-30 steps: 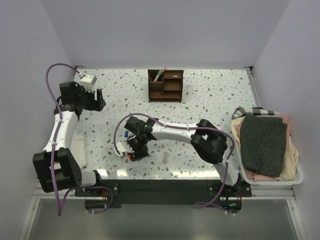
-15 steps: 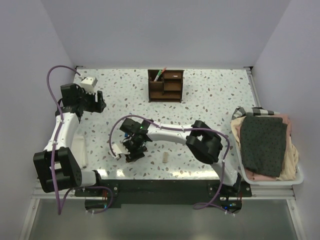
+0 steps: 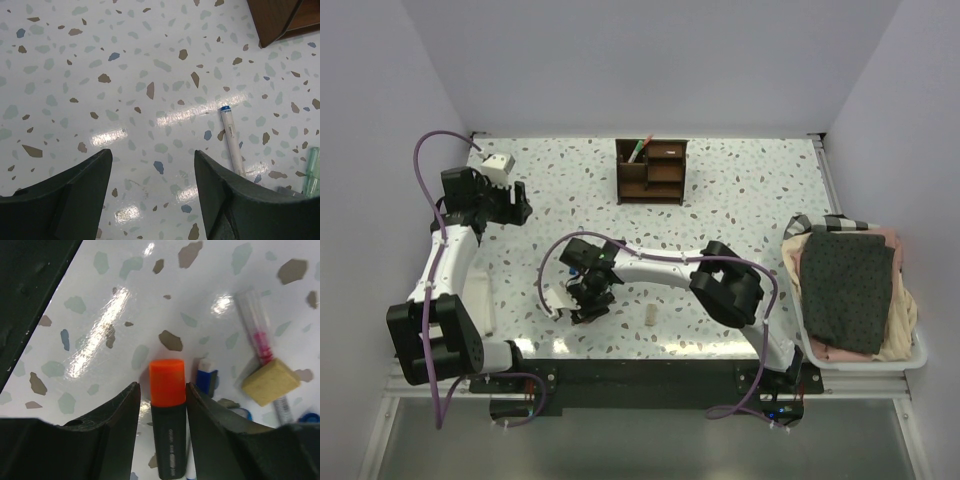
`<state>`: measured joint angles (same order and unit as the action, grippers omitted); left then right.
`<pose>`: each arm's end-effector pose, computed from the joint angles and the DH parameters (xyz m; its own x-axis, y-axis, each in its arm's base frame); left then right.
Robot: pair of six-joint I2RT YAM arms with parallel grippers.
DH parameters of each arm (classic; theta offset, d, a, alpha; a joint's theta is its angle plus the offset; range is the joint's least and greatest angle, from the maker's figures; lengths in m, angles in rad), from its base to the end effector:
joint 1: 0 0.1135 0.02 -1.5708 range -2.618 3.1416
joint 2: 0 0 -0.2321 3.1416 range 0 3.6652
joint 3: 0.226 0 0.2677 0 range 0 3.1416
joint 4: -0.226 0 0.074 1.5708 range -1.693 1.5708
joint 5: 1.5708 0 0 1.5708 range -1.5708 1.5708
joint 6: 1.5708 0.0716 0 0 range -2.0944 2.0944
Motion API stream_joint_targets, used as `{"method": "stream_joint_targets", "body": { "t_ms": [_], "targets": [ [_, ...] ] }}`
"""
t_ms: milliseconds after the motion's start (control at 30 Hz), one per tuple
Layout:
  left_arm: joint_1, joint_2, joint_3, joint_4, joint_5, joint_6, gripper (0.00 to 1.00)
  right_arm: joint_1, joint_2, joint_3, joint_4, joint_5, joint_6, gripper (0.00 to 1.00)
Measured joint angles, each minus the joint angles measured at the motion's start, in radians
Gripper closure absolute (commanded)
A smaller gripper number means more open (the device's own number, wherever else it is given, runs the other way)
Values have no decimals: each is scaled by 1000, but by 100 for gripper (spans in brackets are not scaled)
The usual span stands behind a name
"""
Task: Sort the stationery into containers
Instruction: Pick up the pen from the center of the board.
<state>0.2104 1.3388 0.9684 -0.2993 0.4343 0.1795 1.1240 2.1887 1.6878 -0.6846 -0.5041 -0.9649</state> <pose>0.3393 0.0416 0.2146 -0.5735 0.0431 -0.8180 0.2394 0.9638 -0.1170 0.1691 0.4329 0.1033 0.4855 -0.6524 -0.5820 -0.8235 -0.5647 -0.0540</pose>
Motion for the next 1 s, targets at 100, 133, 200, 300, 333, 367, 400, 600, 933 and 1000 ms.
{"method": "stream_joint_targets", "body": {
  "t_ms": [100,133,200,300,333,367,400,600,933,1000],
  "targets": [
    [0,4,0,5,0,0,29,0,-2,-30,-3,10,8,54],
    [0,6,0,6,0,0,29,1,-3,-30,-6,14,11,53],
    [1,6,0,7,0,0,29,1,-3,-32,-6,15,18,51],
    [2,6,0,11,0,0,29,2,-3,-32,-5,17,26,55],
    [2,6,0,14,0,0,29,3,-3,-32,-4,20,30,67],
    [2,6,0,16,0,1,29,4,-3,-32,-3,23,31,73],
    [2,6,0,17,0,2,29,4,-3,-32,3,30,31,79],
    [3,8,3,17,4,11,29,8,-3,-23,-3,48,44,99],
    [4,43,209,-106,51,40,29,-101,3,437,-313,35,74,100],
    [4,45,248,-109,81,42,28,-163,-6,554,-283,30,130,100]
  ]
}}
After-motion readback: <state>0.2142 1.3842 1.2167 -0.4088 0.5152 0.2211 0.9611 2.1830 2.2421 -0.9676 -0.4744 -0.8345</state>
